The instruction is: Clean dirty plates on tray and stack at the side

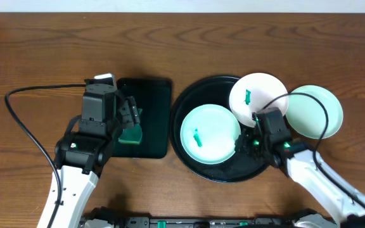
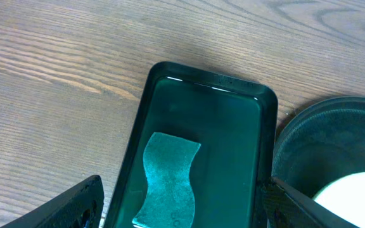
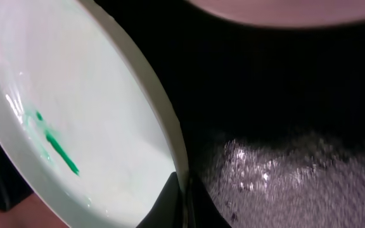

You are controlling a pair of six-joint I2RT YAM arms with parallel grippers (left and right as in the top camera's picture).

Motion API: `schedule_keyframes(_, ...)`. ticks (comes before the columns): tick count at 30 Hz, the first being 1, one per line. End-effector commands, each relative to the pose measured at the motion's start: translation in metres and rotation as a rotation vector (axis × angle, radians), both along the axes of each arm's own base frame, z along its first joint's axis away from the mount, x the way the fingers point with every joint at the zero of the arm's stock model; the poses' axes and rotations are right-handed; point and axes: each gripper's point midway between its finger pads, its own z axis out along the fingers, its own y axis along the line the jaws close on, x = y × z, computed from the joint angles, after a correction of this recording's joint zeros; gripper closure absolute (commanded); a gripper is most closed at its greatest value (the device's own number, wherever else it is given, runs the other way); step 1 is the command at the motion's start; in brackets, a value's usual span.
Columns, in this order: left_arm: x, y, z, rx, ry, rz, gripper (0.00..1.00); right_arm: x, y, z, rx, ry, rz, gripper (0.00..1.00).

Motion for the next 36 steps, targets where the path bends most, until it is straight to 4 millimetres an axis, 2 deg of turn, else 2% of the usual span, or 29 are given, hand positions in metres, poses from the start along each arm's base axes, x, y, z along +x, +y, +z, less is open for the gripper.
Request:
schedule_keyframes(1,0.002,0.004,0.003,0.01,-0.009,0.018,0.2,0.025,0.01,0.015,-0.007,-0.049,0.019,0.98)
schedule_keyframes(7,0.002,0.004,0.003,0.01,-0.009,0.018,0.2,0.039,0.002,0.016,-0.096,-0.049,0.026,0.99)
schedule_keyframes(15,0.002,0.004,0.003,0.01,-0.009,0.017,0.2,0.028,0.008,0.002,-0.115,0.014,0.029,0.98)
schedule_keyframes(19,0.002,0.004,0.003,0.01,-0.009,0.017,0.2,0.027,0.011,0.001,-0.099,0.039,-0.028,0.99)
schedule_keyframes(24,0.002,0.004,0.003,0.01,-0.009,0.017,0.19,0.025,0.003,-0.003,-0.144,0.06,-0.109,0.99)
schedule_keyframes(36,0.002,0.004,0.003,0.01,-0.009,0.018,0.19,0.015,0.008,-0.009,-0.144,0.087,-0.122,0.99)
